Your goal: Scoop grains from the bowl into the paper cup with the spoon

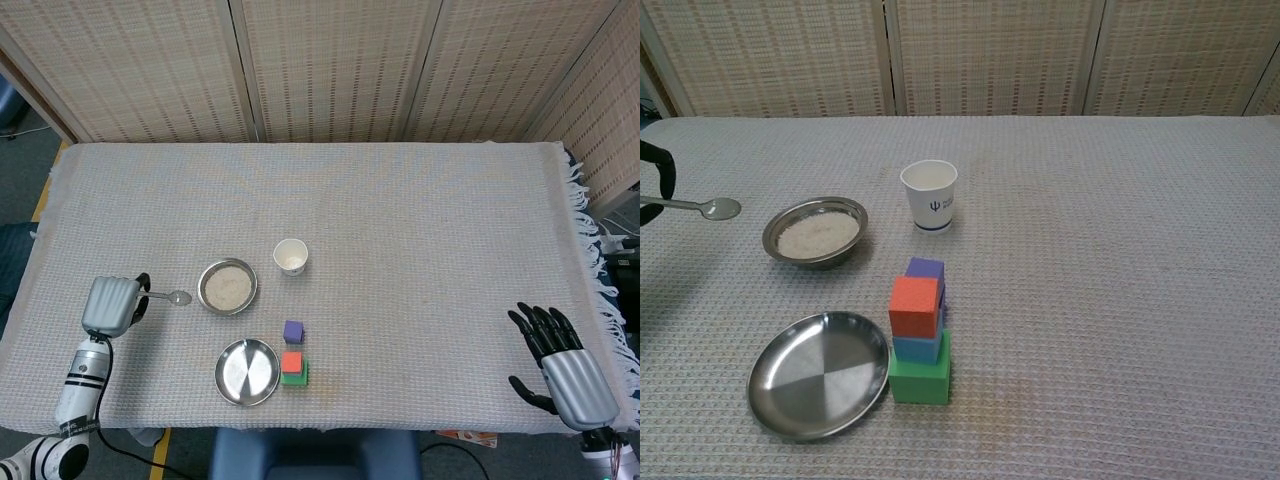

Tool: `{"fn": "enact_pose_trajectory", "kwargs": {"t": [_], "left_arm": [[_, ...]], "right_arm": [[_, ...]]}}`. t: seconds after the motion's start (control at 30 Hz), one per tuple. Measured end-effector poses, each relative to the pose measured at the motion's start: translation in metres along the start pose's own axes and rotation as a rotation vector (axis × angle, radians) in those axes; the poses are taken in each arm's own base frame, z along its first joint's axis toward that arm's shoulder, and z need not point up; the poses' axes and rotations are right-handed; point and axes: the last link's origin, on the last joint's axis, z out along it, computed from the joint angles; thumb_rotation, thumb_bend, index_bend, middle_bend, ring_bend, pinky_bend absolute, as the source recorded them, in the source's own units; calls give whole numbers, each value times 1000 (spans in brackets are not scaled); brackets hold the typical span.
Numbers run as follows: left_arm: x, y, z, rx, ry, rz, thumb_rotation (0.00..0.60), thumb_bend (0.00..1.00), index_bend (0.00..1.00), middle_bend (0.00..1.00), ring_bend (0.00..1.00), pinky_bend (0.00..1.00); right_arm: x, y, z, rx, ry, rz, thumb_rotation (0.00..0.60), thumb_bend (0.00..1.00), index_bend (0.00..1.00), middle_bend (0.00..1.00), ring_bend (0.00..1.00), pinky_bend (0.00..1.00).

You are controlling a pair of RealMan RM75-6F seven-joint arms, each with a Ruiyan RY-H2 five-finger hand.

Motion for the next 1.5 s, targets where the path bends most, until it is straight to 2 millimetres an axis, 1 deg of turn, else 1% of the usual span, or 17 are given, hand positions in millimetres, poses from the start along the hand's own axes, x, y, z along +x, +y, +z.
{"fn": "enact_pose_trajectory", "kwargs": {"t": [0.13,0.3,0.47,0.67,0.8,0.97,1.13,1.5], "left_arm": [[6,8,14,-6,4,66,600,414,773,1000,1000,1000],[9,23,30,-7,3,163,600,414,767,1000,1000,1000],[8,37,42,6,59,355,600,415,764,1000,1000,1000],[5,69,47,1,157,505,600,413,764,1000,1000,1000],[0,79,49,-10,188,596,600,414,764,1000,1000,1000],[-4,93,47,-38,215,630,600,415,764,1000,1000,1000],[-9,98,46,-42,222,679,600,415,764,1000,1000,1000],[-25,94,44,-59,231,830,600,415,764,1000,1000,1000]], "right_arm": [[-1,1,2,-3,-6,1,600,153,0,0,0,0],[0,2,2,-6,-5,5,600,153,0,0,0,0],[2,4,1,-11,0,7,600,152,0,0,0,0],[1,4,1,-6,-15,7,600,153,0,0,0,0],[3,3,0,-2,-13,18,600,152,0,0,0,0],[4,4,-1,-1,-12,24,600,152,0,0,0,0],[5,3,-2,6,-16,27,600,152,0,0,0,0],[8,3,-6,20,-10,37,600,152,0,0,0,0]]}}
